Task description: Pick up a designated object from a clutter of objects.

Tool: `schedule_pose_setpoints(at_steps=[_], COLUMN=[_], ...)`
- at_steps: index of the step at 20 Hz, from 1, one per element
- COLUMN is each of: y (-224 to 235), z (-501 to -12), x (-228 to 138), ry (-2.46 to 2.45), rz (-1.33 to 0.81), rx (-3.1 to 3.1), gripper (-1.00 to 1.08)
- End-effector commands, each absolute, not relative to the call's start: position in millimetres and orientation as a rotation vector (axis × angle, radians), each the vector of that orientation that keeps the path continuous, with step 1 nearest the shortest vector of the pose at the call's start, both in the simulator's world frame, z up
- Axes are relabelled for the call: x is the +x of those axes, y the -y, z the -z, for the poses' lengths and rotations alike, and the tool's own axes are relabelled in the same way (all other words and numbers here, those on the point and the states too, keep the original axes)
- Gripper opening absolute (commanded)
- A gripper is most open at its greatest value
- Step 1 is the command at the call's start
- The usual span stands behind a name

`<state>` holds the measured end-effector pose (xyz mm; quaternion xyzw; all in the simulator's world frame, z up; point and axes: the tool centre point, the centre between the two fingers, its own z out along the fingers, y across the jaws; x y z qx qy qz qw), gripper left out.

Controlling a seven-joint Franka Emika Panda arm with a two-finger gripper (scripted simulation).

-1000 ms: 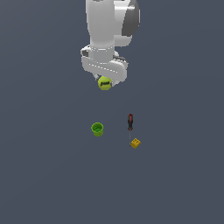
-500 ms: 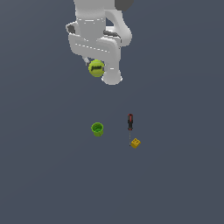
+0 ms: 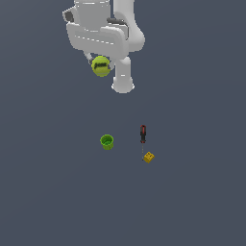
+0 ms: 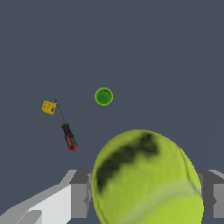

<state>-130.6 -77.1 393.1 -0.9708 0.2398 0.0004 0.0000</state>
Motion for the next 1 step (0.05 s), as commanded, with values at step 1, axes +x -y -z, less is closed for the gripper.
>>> schedule_pose_setpoints(at_steps=[1], y=[78.0], z=[-395.9], x=[-130.2], ry=[-0.753], rz=[0.0], rx=[-3.05], gripper=[-1.0])
